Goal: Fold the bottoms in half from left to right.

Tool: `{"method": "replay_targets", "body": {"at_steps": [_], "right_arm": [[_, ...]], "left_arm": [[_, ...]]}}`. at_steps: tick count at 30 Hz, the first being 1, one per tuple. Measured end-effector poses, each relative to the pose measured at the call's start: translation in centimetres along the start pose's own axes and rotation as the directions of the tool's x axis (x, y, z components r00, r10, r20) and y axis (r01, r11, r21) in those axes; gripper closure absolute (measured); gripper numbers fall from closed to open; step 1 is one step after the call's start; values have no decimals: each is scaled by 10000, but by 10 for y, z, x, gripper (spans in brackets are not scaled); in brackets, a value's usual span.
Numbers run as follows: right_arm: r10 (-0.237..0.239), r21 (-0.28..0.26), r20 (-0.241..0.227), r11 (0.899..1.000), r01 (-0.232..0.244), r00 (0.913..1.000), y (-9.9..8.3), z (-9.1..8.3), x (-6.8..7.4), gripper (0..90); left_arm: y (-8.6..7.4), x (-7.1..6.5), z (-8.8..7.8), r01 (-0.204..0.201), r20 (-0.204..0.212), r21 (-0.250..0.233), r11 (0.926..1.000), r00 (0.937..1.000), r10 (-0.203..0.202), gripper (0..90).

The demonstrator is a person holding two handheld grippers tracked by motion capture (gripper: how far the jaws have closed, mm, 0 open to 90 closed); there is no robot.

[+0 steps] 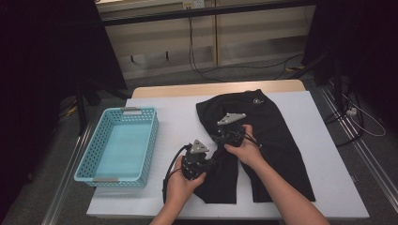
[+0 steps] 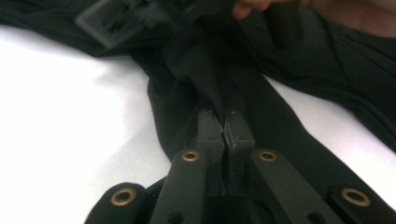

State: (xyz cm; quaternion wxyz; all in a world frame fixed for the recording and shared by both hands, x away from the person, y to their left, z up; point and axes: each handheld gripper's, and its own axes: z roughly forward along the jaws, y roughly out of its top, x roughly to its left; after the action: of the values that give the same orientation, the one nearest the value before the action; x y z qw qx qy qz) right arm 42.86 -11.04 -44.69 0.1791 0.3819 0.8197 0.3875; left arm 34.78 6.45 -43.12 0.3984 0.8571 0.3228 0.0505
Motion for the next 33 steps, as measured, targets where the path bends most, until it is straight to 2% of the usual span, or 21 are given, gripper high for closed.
{"method": "replay_targets", "body": {"at_steps": [2, 3, 4, 5, 7, 8, 10, 11, 13, 14, 16, 17, 19, 21, 23, 25, 28, 30, 31, 33], "right_arm": [[-148, 167, 156, 9998, 146, 9998, 1, 9, 3, 511], [-153, 281, 62, 9995, 151, 9999, 2, 14, 5, 508], [-275, 356, 179, 9990, 268, 9995, 1, 18, 6, 502], [-350, 407, 524, 9986, 328, 9980, 1, 22, 6, 493], [138, 334, 601, 9993, -159, 9981, 0, 27, 4, 452], [351, 369, 629, 9986, -374, 9974, 1, 28, 2, 471], [237, 349, 567, 9991, -257, 9981, 2, 29, 1, 558], [324, 322, 652, 9989, -345, 9973, 3, 30, 1, 608], [216, 296, 664, 9993, -236, 9976, 4, 31, 1, 794], [223, 282, 717, 9993, -244, 9972, 5, 32, 0, 850], [454, 225, 667, 9986, -470, 9967, 6, 30, -4, 900], [799, 16, 613, 9968, -801, 9949, 7, 27, -7, 900], [1392, -393, 344, 9897, -1378, 9897, 10, 18, -16, 900], [1469, -649, 451, 9875, -1438, 9881, 14, 5, -25, 900], [1776, -921, 365, 9805, -1737, 9834, 17, -8, -35, 900], [1907, -1151, 498, 9762, -1840, 9804, 18, -20, -44, 900], [2320, -1501, 420, 9631, -2234, 9718, 20, -40, -57, 900], [2302, -1654, 602, 9619, -2177, 9713, 21, -58, -67, 900], [2360, -1793, 743, 9589, -2198, 9689, 22, -69, -73, 900], [2571, -2164, 1170, 9493, -2280, 9593, 23, -96, -90, 900]], "left_arm": [[-1, 2, -1, 123, -22, -68, 9999, 9999, -123, 874], [-2, 3, -1, 158, -44, -82, 9998, 9999, -158, 874], [-2, 3, -2, 211, -42, -106, 9997, 9998, -211, 874], [-2, 3, -3, 233, -40, -117, 9997, 9997, -234, 874], [-3, 4, -3, 289, -11, -159, 9995, 9996, -289, 874], [-3, 4, -3, 305, -14, -185, 9994, 9995, -305, 875], [-3, 3, -2, 280, 60, -155, 9995, 9996, -279, 875], [-2, 2, -1, 280, 109, -176, 9995, 9996, -278, 875], [-1, 1, -2, 288, 145, -211, 9994, 9995, -285, 875], [-1, 0, -2, 302, 155, -272, 9992, 9994, -298, 875], [0, 0, -4, 326, 201, -310, 9990, 9993, -319, 874], [0, 0, -4, 291, 230, -336, 9990, 9993, -283, 875], [3, -1, -5, 319, 309, -448, 9985, 9991, -305, 875], [7, -3, -7, 339, 406, -644, 9974, 9987, -313, 875], [14, -6, -9, 261, 569, -812, 9964, 9981, -215, 875], [21, -11, -10, 220, 812, -979, 9950, 9966, -141, 875], [37, -22, -8, 89, 1201, -1280, 9917, 9927, 66, 875], [50, -31, -5, -90, 1558, -1479, 9890, 9873, 323, 874], [58, -37, -3, -133, 1842, -1537, 9880, 9820, 419, 873], [71, -50, 1, -120, 2533, -1871, 9823, 9655, 601, 864]]}}
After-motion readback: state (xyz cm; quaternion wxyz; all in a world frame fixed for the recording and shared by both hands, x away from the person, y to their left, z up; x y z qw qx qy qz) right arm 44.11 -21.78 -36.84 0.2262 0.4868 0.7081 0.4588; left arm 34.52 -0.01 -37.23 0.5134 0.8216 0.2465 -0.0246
